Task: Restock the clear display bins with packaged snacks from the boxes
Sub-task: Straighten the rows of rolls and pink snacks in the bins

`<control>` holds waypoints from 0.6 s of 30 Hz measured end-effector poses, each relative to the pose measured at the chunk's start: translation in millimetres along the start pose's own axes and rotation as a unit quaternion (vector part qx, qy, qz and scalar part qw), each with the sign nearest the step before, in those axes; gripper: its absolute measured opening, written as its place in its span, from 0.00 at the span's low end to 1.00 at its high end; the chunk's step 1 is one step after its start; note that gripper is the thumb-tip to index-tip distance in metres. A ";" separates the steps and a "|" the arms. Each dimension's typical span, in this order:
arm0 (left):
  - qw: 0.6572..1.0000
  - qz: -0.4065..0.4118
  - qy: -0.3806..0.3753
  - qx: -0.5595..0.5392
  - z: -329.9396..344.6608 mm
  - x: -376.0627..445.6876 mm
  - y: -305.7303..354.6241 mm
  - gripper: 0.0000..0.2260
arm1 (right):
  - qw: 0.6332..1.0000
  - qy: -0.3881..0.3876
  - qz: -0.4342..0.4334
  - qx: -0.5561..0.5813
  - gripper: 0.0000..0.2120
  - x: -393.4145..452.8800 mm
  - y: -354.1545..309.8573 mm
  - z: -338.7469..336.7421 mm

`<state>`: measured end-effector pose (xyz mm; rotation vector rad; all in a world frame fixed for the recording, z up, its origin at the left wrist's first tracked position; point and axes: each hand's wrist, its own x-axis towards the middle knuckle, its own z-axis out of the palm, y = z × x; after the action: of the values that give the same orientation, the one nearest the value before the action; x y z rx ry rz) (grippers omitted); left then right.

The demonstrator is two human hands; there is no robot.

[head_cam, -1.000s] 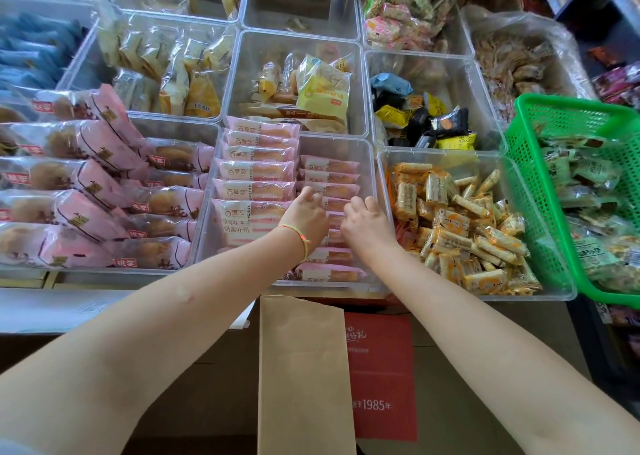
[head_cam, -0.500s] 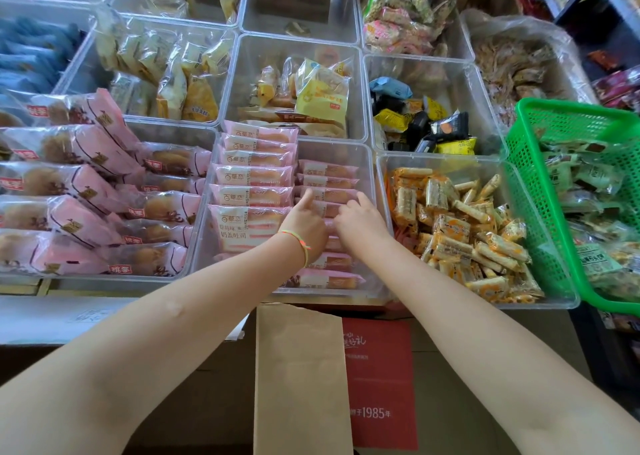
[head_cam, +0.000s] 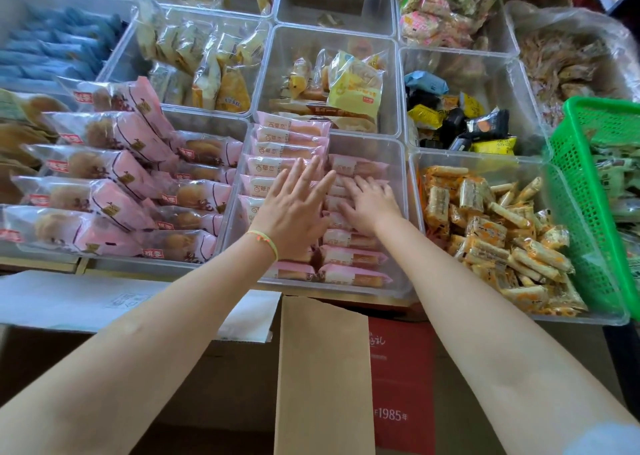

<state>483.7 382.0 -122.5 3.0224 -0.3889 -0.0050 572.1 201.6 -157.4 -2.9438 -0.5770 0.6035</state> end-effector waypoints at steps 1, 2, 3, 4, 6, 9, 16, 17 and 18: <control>1.000 -0.001 0.004 -0.015 -1.1 -1.3 -1.8 0.32 | 1.000 0.014 -0.001 0.006 0.29 -6.5 -3.0 -5.0; 0.999 -0.007 0.010 -0.036 -3.5 -2.8 -4.9 0.32 | 0.999 0.044 0.001 0.028 0.27 -15.4 -6.9 -10.3; 0.998 -0.020 0.017 -0.059 -7.2 -5.1 -9.5 0.31 | 0.995 0.081 0.009 0.063 0.25 -27.6 -12.1 -14.8; 0.996 -0.042 0.023 -0.078 -10.8 -8.5 -15.7 0.32 | 0.989 0.105 0.018 0.106 0.22 -41.7 -18.8 -18.3; 0.991 -0.088 0.020 -0.096 -17.7 -18.1 -32.7 0.36 | 0.976 0.086 0.025 0.201 0.17 -70.4 -36.3 -19.9; 0.988 -0.117 -0.038 -0.093 -23.7 -33.7 -58.1 0.46 | 0.963 0.018 0.003 0.268 0.23 -91.6 -67.8 -14.9; 0.980 -0.176 -0.031 -0.090 -24.6 -45.8 -69.9 0.45 | 0.944 0.067 0.117 0.300 0.10 -67.1 -92.8 -0.1; 0.969 -0.209 -0.006 -0.135 -23.9 -48.6 -71.1 0.41 | 0.943 0.068 0.122 0.303 0.11 -70.5 -93.7 1.6; 0.954 -0.240 0.019 -0.180 -22.9 -51.6 -73.0 0.34 | 0.941 0.069 0.127 0.305 0.11 -74.4 -94.3 4.1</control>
<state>452.6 467.5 -107.0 2.6670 0.3238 -0.0464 474.4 260.8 -119.8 -2.4444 0.0212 0.4784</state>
